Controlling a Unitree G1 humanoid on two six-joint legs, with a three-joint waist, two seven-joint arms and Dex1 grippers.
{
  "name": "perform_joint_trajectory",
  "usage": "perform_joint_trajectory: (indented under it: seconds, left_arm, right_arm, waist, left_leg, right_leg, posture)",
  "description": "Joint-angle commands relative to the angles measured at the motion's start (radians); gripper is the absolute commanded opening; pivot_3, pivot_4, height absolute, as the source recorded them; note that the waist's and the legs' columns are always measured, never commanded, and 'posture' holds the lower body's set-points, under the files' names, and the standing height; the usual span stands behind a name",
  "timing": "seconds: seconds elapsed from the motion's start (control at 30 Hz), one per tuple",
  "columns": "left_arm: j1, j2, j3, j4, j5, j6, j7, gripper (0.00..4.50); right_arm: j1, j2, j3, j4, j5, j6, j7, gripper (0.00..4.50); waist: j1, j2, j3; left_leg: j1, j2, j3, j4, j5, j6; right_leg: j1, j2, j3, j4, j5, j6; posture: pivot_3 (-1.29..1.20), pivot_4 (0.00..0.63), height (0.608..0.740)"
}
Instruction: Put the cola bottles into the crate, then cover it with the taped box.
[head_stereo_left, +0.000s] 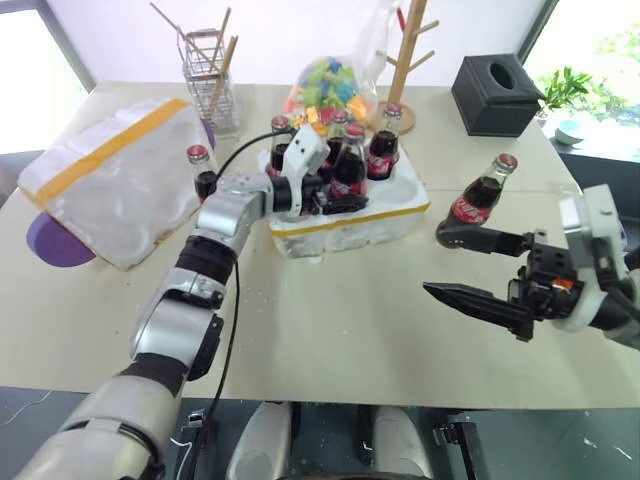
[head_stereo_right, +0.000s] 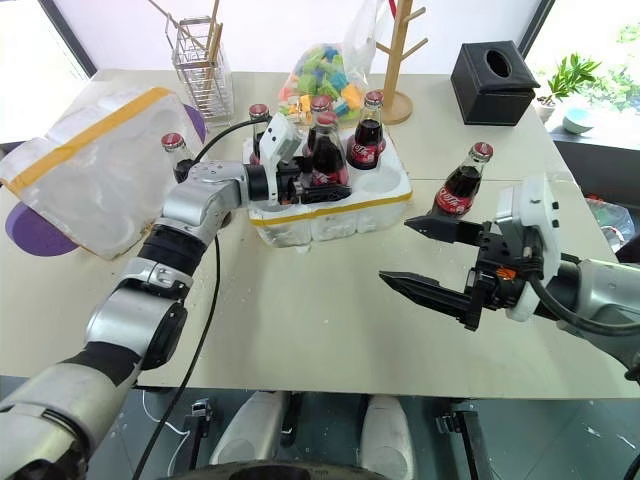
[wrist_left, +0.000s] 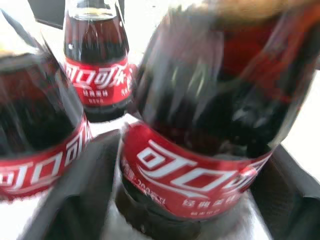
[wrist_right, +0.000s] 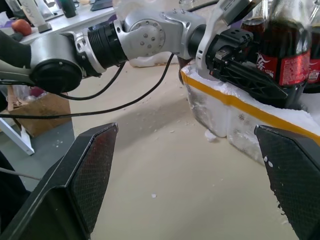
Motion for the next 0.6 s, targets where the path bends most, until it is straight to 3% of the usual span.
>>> perform_joint_trajectory:
  seconds: [0.03,0.13,0.37,0.47,0.6]
  left_arm:
    - [0.006,0.004,0.036,-0.026,0.003,-0.010,-0.001,4.43]
    - [0.071,0.043,0.079,-0.179,-0.047,0.057,-0.020,4.43]
    - [0.434,0.281,0.303,-0.892,-0.345,0.377,-0.016,4.43]
    - [0.563,0.351,0.406,-1.018,-0.366,0.447,0.093,4.43]
    - [0.694,0.397,0.512,-1.044,-0.328,0.476,0.235,4.43]
  right_arm:
    - [-0.035,0.010,0.023,0.013,-0.016,-0.028,-0.005,4.50]
    - [-0.062,0.013,0.050,0.025,-0.021,-0.030,-0.006,4.50]
    - [-0.102,0.019,0.101,0.050,-0.032,-0.032,0.011,4.50]
    - [-0.122,0.020,0.124,0.067,-0.048,-0.037,0.027,4.50]
    - [-0.159,0.023,0.150,0.094,-0.059,-0.037,0.048,4.50]
  waist:
    - [-0.002,0.000,0.000]
    - [-0.008,0.000,0.000]
    - [-0.029,0.001,0.000]
    - [-0.027,0.001,0.000]
    - [-0.023,0.001,0.000]
  left_leg:
    - [0.000,0.000,-0.001,0.001,0.000,0.000]
    - [0.000,0.001,-0.002,0.002,0.000,0.000]
    - [-0.002,0.001,-0.003,0.000,0.000,0.000]
    - [-0.001,0.001,-0.003,0.000,0.000,0.000]
    - [0.002,0.001,-0.004,0.001,0.000,-0.001]
  right_leg:
    - [0.001,0.000,0.000,0.000,0.000,0.000]
    - [0.000,0.000,0.000,0.000,0.001,0.000]
    - [-0.004,0.000,0.002,0.003,0.001,-0.001]
    - [-0.004,0.000,0.003,0.003,0.001,-0.001]
    - [0.000,0.001,0.002,0.003,0.000,-0.006]
  posture:
    - [0.00,0.150,0.740]
    - [0.00,0.150,0.740]
    - [0.00,0.150,0.740]
    - [0.00,0.150,0.740]
    - [0.00,0.150,0.740]
